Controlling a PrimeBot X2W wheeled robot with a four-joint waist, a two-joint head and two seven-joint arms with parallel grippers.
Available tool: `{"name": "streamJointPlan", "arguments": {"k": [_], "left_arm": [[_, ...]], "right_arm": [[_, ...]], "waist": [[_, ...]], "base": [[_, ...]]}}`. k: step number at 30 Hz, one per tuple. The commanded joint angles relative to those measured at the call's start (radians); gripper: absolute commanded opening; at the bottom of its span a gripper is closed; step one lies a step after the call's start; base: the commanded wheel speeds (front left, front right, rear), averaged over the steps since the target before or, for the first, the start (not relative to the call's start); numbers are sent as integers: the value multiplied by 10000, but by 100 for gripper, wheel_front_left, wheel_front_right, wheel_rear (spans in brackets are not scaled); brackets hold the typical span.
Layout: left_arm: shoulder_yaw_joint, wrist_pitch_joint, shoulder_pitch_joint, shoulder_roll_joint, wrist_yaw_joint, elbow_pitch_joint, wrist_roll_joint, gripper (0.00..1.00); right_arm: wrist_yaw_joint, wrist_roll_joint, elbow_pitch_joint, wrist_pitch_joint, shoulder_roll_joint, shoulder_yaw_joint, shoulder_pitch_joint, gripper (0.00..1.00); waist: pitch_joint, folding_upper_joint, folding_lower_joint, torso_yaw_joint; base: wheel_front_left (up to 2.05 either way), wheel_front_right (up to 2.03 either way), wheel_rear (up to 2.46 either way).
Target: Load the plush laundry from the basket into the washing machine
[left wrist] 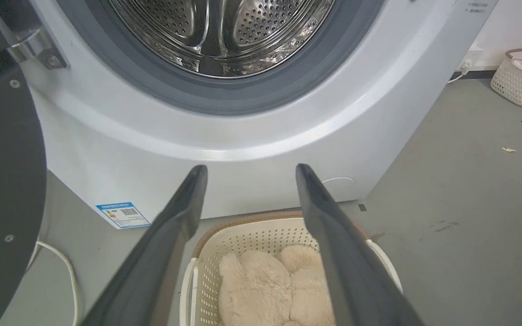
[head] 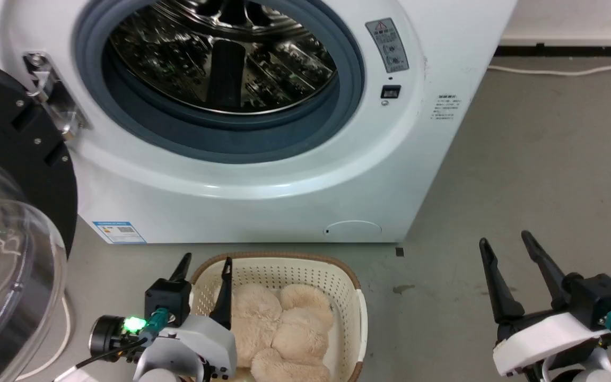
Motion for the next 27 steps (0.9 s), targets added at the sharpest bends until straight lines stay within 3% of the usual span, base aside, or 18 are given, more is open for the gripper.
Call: {"name": "streamJointPlan", "arguments": {"k": [1,27], "left_arm": [[-95,-84,-223,66,-65,226,-31,100],[-663,-266,-2071,467,-459,4044,-663,100]], "right_arm": [[2,141,-67,-105,0,-30,-221,100],[4,1090,-23,-649,1,-260,-828,100]], "waist": [[114,0,-1,-77],[1724,0,-1,-685]], "base": [[0,0,0],[0,0,0]]}}
